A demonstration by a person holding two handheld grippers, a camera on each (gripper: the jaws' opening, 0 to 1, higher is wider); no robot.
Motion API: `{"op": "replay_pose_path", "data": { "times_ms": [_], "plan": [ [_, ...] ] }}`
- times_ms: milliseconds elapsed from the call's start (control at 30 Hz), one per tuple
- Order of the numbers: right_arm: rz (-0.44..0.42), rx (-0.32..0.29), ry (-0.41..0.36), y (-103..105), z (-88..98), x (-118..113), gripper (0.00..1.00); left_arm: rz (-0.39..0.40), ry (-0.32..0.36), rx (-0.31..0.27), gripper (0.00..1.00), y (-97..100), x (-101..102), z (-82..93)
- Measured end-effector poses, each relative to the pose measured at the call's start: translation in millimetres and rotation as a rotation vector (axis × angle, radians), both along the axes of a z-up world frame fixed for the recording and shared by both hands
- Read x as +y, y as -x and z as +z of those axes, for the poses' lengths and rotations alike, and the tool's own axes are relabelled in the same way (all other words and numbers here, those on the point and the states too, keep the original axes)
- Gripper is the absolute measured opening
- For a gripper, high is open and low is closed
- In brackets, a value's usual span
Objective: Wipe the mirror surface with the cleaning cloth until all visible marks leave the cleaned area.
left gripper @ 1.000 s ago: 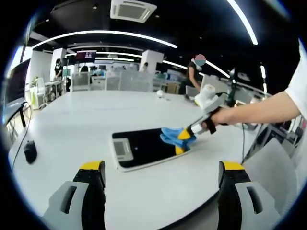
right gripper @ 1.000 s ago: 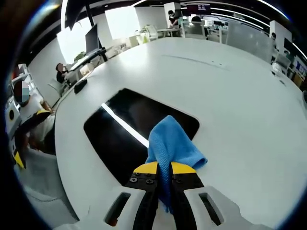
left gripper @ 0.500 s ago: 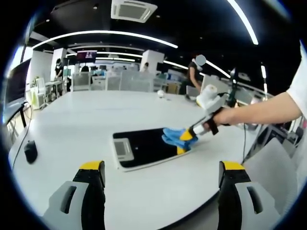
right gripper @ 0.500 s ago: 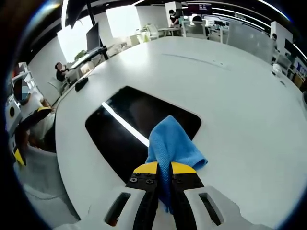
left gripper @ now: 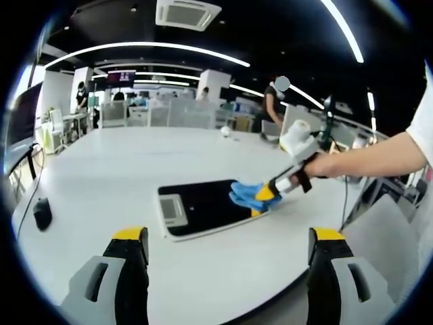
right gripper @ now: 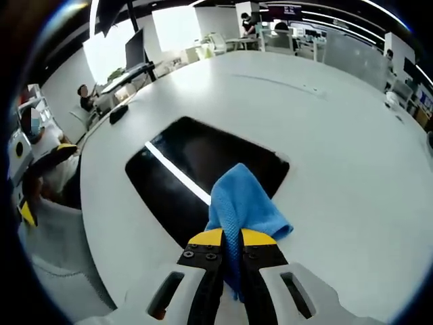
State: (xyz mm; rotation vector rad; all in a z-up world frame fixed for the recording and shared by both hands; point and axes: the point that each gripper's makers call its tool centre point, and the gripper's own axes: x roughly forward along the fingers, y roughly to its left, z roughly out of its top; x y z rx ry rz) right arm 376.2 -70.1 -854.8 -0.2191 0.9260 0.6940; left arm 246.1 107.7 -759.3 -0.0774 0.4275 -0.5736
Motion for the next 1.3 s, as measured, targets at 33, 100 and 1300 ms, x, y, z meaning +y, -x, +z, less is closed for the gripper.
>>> {"op": "replay_pose_path", "data": {
  "times_ms": [33, 100, 1300],
  "plan": [
    [0.001, -0.001, 0.001, 0.8, -0.2, -0.1, 0.03, 0.000, 0.000, -0.001, 0.99, 0.0, 0.1, 0.1],
    [0.000, -0.001, -0.001, 1.1, -1.1, -0.7, 0.03, -0.001, 0.000, -0.001, 0.99, 0.1, 0.2, 0.0],
    [-0.006, -0.002, 0.007, 24.6, 0.9, 2.1, 0.03, -0.011, 0.013, 0.010, 0.98, 1.7, -0.9, 0.4]
  ]
}}
